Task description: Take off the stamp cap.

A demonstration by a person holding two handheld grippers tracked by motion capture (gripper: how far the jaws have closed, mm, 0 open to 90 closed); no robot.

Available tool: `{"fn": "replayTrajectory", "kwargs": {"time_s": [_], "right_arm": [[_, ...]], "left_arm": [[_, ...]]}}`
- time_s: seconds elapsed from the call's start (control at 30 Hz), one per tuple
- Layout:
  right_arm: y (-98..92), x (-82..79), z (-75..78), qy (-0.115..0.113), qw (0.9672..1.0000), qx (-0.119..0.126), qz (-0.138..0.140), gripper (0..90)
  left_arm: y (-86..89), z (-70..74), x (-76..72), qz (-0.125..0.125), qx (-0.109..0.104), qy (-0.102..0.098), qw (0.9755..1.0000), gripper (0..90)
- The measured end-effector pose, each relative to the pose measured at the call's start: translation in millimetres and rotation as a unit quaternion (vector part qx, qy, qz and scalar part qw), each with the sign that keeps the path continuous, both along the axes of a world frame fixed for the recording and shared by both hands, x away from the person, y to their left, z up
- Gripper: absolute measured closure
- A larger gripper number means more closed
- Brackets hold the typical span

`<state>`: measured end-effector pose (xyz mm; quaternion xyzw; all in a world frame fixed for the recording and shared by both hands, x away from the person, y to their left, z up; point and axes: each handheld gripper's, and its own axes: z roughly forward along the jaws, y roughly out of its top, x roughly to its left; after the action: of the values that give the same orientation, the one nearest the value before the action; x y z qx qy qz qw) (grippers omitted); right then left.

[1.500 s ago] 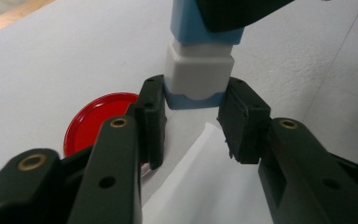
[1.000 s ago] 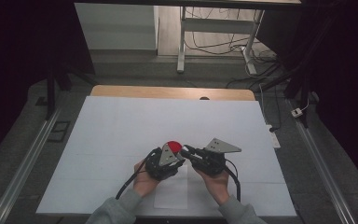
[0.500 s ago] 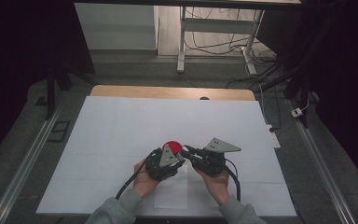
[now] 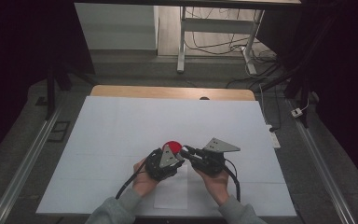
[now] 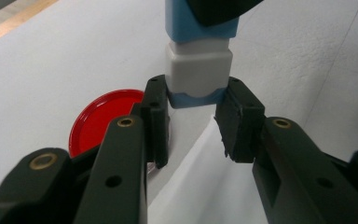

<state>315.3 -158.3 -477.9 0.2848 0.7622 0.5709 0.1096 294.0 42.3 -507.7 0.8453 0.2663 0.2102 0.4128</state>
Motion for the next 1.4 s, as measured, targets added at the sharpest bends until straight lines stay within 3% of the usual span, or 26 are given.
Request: {"fn": "replayTrajectory", "kwargs": {"time_s": [0.3,0.47,0.93,1.4], "right_arm": [[1.6,-3.6,0.3,-0.011,0.9999,0.0,-0.01,75.3],[0.9,-1.9,0.9,-0.004,1.0,-0.002,-0.006,75.3],[2.6,-0.6,0.9,0.003,0.9999,-0.01,-0.005,75.4],[5.4,-5.3,-0.8,-0.009,0.9997,-0.013,-0.019,75.5]], "left_arm": [[0.9,-0.7,-0.9,0.003,-0.005,-0.005,1.0,65.5],[0.3,-0.8,-1.7,0.001,0.006,-0.014,0.9999,65.7],[1.5,-2.7,-0.1,-0.006,0.009,-0.009,0.9999,65.7],[4.0,-5.1,2.3,-0.006,-0.021,0.017,0.9996,65.8]]}}
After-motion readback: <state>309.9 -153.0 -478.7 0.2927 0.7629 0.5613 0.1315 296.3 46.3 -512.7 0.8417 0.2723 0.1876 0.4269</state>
